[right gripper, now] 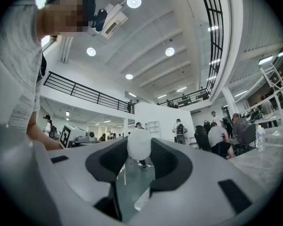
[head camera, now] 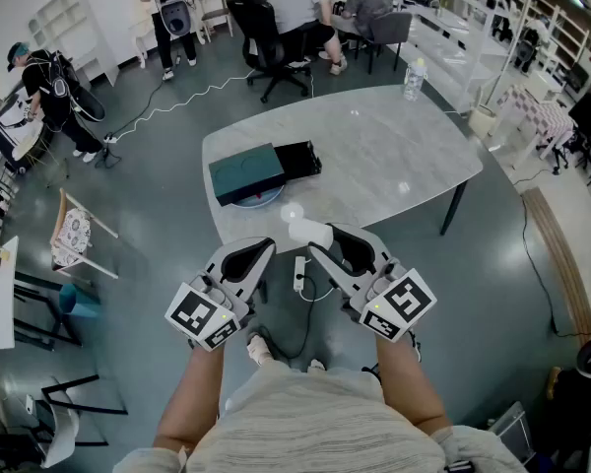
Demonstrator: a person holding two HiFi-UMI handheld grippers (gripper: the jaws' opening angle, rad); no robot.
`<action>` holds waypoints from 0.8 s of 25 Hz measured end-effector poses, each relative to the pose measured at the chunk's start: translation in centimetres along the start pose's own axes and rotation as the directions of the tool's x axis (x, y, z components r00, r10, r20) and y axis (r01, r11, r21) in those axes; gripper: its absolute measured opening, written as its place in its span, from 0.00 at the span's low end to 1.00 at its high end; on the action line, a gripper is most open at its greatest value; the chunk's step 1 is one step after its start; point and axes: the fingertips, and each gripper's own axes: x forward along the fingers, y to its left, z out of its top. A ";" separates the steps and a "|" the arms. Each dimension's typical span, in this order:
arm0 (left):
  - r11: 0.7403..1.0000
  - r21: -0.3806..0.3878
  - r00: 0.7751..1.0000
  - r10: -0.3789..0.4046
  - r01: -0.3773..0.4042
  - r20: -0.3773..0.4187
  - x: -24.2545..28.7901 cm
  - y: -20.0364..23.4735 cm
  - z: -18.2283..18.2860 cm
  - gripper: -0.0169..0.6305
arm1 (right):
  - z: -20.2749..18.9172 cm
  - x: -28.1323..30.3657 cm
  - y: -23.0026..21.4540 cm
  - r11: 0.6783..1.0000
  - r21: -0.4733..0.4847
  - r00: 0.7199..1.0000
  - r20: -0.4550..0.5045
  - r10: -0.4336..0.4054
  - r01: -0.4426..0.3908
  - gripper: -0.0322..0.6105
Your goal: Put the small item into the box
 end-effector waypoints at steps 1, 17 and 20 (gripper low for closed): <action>1.000 0.000 1.000 0.000 0.000 0.000 0.0 0.0 0.1 0.06 | 0.1 0.0 0.0 1.000 -0.001 1.000 -0.001 0.002 -0.002 0.31; 1.000 0.001 1.000 0.002 -0.002 -0.002 -0.1 0.3 0.0 0.06 | 0.3 0.2 0.0 1.000 0.014 1.000 0.018 0.006 -0.006 0.31; 1.000 0.000 1.000 0.004 -0.004 -0.002 -0.1 0.2 0.0 0.06 | 0.8 -0.2 -0.2 0.999 0.045 0.999 0.043 0.005 -0.007 0.31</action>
